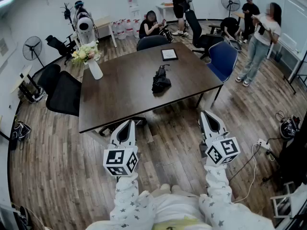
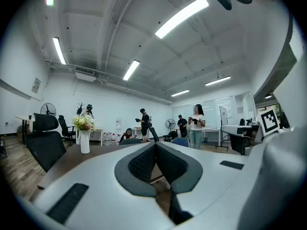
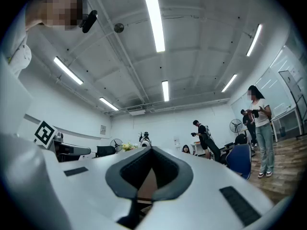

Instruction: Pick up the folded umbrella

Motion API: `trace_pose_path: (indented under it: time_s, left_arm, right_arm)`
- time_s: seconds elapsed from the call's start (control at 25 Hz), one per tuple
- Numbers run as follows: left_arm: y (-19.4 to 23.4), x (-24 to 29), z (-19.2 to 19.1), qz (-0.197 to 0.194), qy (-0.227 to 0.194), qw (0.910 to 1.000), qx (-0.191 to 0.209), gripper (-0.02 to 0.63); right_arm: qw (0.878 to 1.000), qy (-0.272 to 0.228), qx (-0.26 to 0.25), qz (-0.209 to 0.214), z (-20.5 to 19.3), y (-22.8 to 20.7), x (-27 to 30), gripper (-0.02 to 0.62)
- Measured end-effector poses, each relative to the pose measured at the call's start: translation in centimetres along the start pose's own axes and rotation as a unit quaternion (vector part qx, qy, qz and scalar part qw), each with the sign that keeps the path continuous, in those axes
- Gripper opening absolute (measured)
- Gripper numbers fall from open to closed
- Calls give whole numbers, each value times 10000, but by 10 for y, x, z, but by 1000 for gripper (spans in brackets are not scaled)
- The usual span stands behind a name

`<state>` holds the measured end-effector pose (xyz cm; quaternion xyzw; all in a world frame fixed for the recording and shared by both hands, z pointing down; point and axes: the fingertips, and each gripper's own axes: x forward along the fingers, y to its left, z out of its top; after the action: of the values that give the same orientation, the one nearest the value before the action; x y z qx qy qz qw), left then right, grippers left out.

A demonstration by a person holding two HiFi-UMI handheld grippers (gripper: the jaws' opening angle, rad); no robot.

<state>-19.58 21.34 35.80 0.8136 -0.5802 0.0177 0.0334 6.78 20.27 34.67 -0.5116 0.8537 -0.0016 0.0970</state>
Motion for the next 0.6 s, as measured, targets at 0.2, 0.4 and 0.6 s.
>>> trace_pose_path:
  time_s: [0.2, 0.4, 0.6]
  left_arm:
    - [-3, 7, 3, 18, 2, 10000, 16, 25]
    - [-9, 13, 2, 18, 7, 10000, 9, 25]
    - [-22, 15, 1, 8, 27, 10000, 14, 25]
  right_arm:
    - [10000, 44, 38, -39, 0, -8, 2, 21]
    - [9999, 10, 112, -33, -1, -19, 1, 21]
    - [9999, -6, 135, 21, -3, -26, -2, 21]
